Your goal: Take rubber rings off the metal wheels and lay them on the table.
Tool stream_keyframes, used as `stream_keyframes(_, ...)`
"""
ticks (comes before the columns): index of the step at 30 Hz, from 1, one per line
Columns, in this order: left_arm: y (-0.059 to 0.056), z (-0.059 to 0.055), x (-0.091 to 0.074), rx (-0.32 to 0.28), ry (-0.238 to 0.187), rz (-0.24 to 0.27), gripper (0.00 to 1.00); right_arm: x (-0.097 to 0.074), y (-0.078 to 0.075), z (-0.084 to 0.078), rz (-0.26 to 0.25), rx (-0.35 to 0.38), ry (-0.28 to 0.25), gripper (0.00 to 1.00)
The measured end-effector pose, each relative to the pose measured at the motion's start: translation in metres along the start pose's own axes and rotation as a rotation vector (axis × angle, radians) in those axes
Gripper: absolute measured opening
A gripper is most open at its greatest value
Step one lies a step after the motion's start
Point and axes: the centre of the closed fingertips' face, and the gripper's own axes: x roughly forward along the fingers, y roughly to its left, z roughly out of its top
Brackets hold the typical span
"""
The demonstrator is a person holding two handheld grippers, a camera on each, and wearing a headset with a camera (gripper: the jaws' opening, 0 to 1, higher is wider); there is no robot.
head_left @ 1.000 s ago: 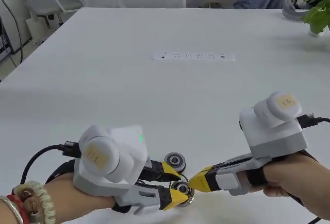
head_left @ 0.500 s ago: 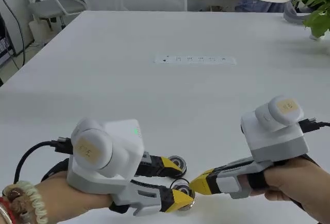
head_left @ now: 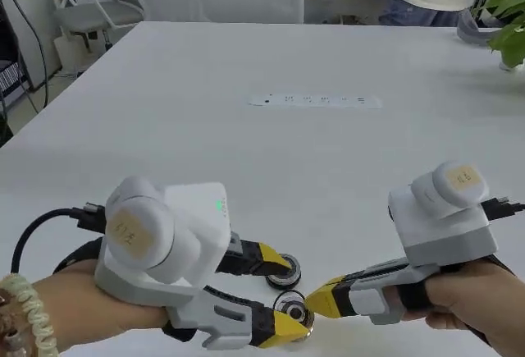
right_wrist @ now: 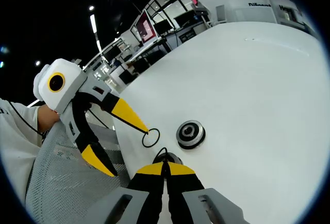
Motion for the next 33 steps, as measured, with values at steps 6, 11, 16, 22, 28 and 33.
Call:
stream_keyframes(6,0.001,0.006,-0.013,-0.010,-0.007,0.001,0.44,0.000,0.001,0.000,0.003,-0.001,-0.001,0.00)
stream_keyframes(11,0.005,0.011,-0.027,-0.037,-0.038,0.030,0.45,0.000,0.001,-0.001,0.004,-0.001,0.004,0.00)
stream_keyframes(16,0.009,0.012,-0.043,-0.027,-0.043,0.059,0.47,0.001,0.001,-0.002,0.007,-0.002,0.011,0.00)
stream_keyframes(22,0.018,0.009,-0.062,-0.067,-0.064,0.115,0.56,0.001,0.002,-0.003,0.011,0.002,0.013,0.00)
stream_keyframes(28,0.022,0.003,-0.083,-0.086,-0.070,0.164,0.62,0.002,0.002,-0.004,0.011,0.003,0.017,0.00)
stream_keyframes(33,0.024,0.001,-0.099,-0.100,-0.078,0.206,0.68,0.003,0.004,-0.005,0.017,0.003,0.023,0.00)
